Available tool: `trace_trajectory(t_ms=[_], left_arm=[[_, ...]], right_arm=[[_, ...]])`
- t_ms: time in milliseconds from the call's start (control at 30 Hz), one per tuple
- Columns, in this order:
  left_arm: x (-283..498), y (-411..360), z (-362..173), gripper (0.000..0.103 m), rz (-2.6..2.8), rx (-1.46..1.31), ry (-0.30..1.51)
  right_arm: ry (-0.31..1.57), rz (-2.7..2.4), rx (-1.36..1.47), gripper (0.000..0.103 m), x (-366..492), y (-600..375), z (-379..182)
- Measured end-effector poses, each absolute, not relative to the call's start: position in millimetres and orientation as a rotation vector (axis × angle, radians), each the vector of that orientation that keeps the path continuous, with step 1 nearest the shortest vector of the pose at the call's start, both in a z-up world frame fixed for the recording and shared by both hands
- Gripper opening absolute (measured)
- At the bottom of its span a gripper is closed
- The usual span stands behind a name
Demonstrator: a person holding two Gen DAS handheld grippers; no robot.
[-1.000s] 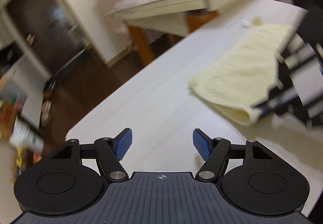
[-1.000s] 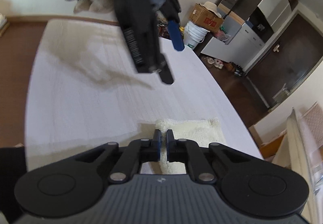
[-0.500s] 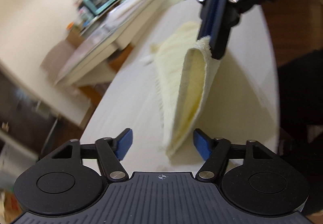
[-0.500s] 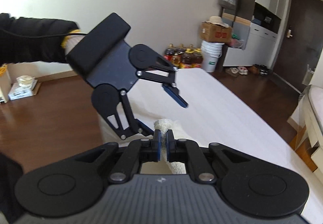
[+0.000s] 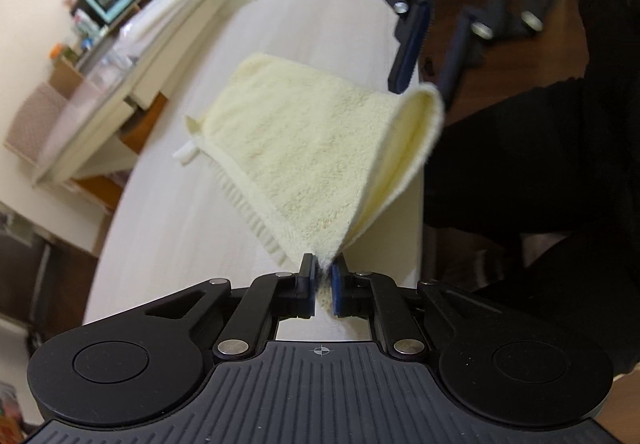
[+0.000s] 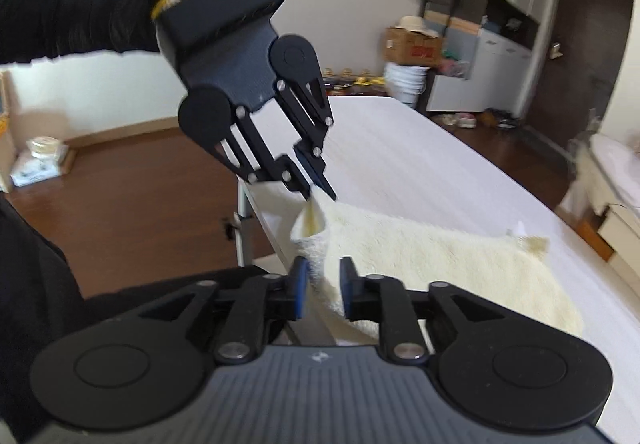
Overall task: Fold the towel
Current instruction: 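Lift the towel edge with both grippers and fold it over onto itself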
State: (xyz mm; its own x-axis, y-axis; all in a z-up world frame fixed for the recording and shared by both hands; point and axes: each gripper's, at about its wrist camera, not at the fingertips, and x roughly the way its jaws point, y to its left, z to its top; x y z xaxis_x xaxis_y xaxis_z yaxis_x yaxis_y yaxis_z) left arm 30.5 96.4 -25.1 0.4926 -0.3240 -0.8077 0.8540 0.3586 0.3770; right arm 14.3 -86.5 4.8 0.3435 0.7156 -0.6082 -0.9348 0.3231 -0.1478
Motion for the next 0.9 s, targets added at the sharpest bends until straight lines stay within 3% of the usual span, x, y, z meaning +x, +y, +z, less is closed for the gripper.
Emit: trace_trajectory(t_ms=[33,133,667,767,833,900], left_arm=[[32.0,95.8,-23.2,0.008,-0.847,0.886,0.713],[34.6,93.6,-18.4,0.008,-0.838,0.868,0.742],[25.0,78.8,-8.1,0.008,-0.814,0.887,0.762],[22.7,78.2,-8.4,0.008,-0.805,0.888,0.763],[19.9,76.8,-9.2,0.008,-0.801,0.904,0.759],[12.2,73.7,-9.1,0.008,-0.809,0.948,0.747]], right_arm=[[0.461,1.118,-0.542,0.038,9.4,-86.7,2.7],[0.374,1.045,-0.607,0.04,-5.4,-77.9,-6.4],[0.226,0.947,-0.84,0.038,-35.3,-27.1,-42.1],[0.186,0.932,-0.908,0.027,-38.7,-19.1,-50.2],[0.176,0.929,-0.908,0.008,-37.6,-16.0,-51.7],[0.191,0.942,-0.856,0.008,-35.7,-19.1,-45.3]])
